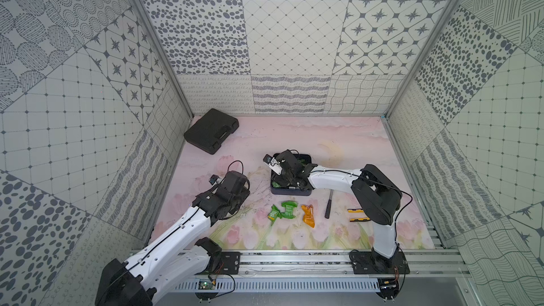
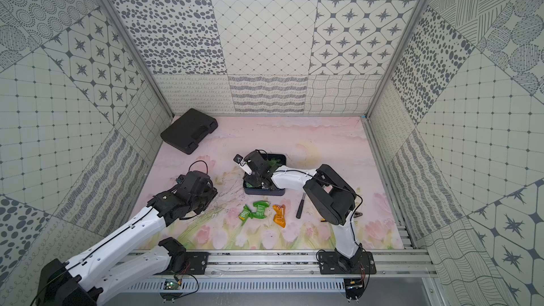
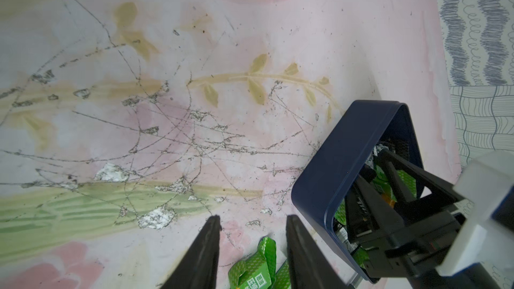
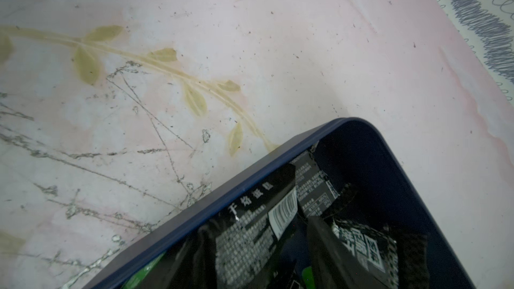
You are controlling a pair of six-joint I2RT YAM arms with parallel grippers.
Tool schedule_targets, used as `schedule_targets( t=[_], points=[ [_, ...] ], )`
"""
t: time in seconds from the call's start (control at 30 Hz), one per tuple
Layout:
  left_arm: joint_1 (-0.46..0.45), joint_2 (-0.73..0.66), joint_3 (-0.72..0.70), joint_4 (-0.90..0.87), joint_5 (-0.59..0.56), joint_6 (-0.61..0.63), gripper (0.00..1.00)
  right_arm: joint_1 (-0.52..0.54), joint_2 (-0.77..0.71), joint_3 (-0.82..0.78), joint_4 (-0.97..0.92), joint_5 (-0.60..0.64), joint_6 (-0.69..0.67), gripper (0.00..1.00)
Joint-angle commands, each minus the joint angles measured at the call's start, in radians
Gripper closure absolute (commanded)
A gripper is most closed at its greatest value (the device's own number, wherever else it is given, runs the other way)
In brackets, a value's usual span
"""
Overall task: Take the cookies out of the storage box
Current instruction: Pick up the cookie from the storage box.
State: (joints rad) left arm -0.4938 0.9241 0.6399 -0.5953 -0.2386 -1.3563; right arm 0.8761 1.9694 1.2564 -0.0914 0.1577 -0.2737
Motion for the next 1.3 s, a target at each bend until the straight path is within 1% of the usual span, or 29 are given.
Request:
schedule_targets(
  t=[0.0,0.33,0.53,0.7,0.87,0.97,1.03,1.13,1.27],
  points=[
    [0.017,-0.001,0.007,-0.031,-0.010,-0.012,0.58,0.005,0.014,0.023,0.036,0.029,0.005,0.40],
    [0.021,-0.011,0.004,-0.038,-0.002,-0.013,0.60,0.005,-0.013,0.002,0.044,0.034,0.030,0.61],
    [0.021,-0.022,0.000,-0.041,0.011,-0.022,0.61,0.005,-0.051,-0.017,0.054,0.029,0.038,0.70],
    [0.021,-0.040,-0.003,-0.050,0.010,-0.031,0.61,0.006,-0.103,-0.037,0.050,0.045,0.042,0.72],
    [0.029,-0.060,0.004,-0.072,-0.007,-0.031,0.61,0.009,-0.200,-0.074,0.032,0.076,0.028,0.74],
    [0.043,-0.069,0.005,-0.086,-0.009,-0.040,0.61,0.030,-0.266,-0.099,0.017,0.088,-0.004,0.74],
    [0.054,-0.075,0.009,-0.104,-0.013,-0.052,0.61,0.056,-0.305,-0.113,0.002,0.094,-0.032,0.74],
    [0.066,-0.093,0.018,-0.154,-0.039,-0.077,0.62,0.123,-0.357,-0.138,-0.014,0.084,-0.078,0.74],
    [0.067,-0.139,0.024,-0.226,-0.095,-0.120,0.63,0.246,-0.393,-0.180,-0.019,0.061,-0.123,0.74]
  ],
)
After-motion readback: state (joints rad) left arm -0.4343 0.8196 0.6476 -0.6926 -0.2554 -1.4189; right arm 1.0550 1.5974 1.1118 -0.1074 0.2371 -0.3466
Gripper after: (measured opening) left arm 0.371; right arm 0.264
